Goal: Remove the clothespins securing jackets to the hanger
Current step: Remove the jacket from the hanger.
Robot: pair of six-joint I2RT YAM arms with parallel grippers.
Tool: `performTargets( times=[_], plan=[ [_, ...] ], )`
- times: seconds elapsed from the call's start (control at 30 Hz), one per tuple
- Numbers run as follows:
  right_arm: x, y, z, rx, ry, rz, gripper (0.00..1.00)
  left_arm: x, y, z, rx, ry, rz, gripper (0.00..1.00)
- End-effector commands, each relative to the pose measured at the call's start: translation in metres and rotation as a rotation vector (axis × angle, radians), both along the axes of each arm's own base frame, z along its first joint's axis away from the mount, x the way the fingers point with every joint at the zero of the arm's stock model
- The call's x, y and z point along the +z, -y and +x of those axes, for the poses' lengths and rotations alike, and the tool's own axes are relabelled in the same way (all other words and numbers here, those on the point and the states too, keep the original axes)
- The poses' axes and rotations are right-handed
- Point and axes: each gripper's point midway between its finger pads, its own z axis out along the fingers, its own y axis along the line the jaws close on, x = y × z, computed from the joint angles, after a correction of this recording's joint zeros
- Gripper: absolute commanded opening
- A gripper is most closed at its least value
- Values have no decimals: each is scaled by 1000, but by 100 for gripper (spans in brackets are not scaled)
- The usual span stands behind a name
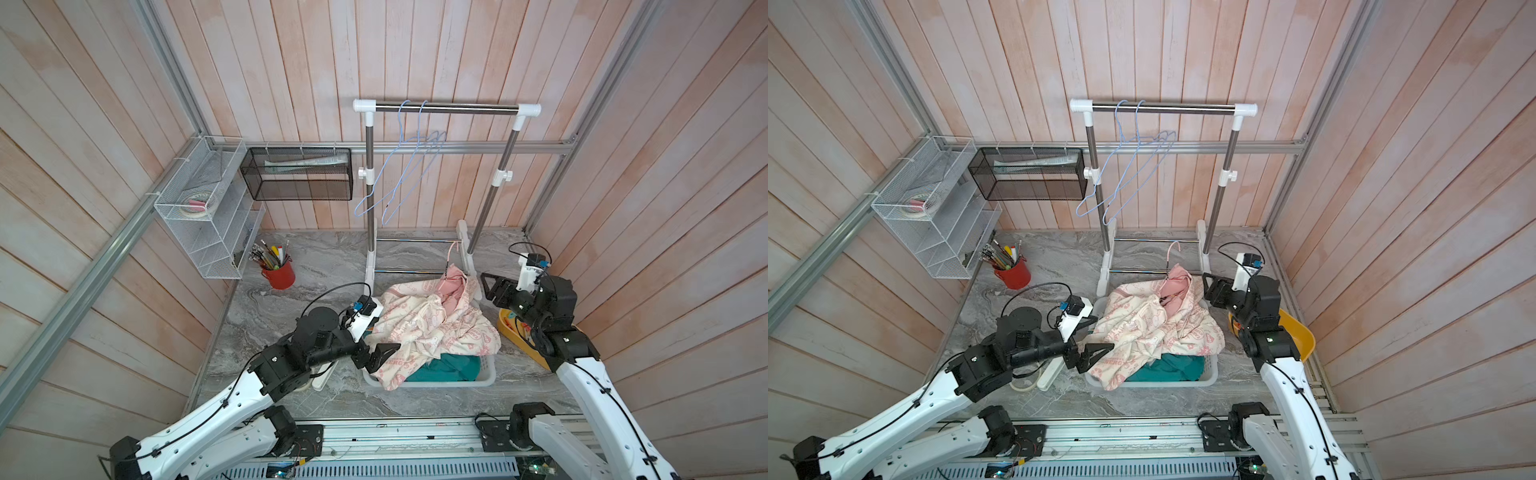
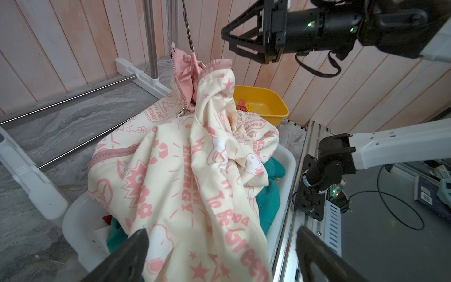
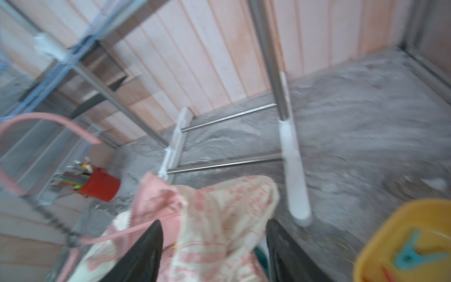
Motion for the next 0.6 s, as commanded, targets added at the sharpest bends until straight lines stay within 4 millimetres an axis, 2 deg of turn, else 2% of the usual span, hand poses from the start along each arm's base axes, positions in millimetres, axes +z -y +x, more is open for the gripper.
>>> performTargets(
  times=[0.0, 0.13, 0.2, 0.43, 0.57],
  plan=[
    [43, -47, -16, 180, 147, -28, 72, -5, -2, 1, 10, -14, 58, 95],
    [61, -90, -26, 352, 199, -29, 73, -22, 2, 1, -3, -60, 119, 95],
    [61, -102, -28, 390, 206, -39, 73, -28, 2, 2, -4, -70, 155, 94],
    [34, -101, -5, 326, 157, -157, 65, -28, 3, 5, 10, -95, 160, 91],
    [29, -104, 2, 331, 154, -181, 60, -31, 3, 5, 13, -102, 172, 90]
  ],
)
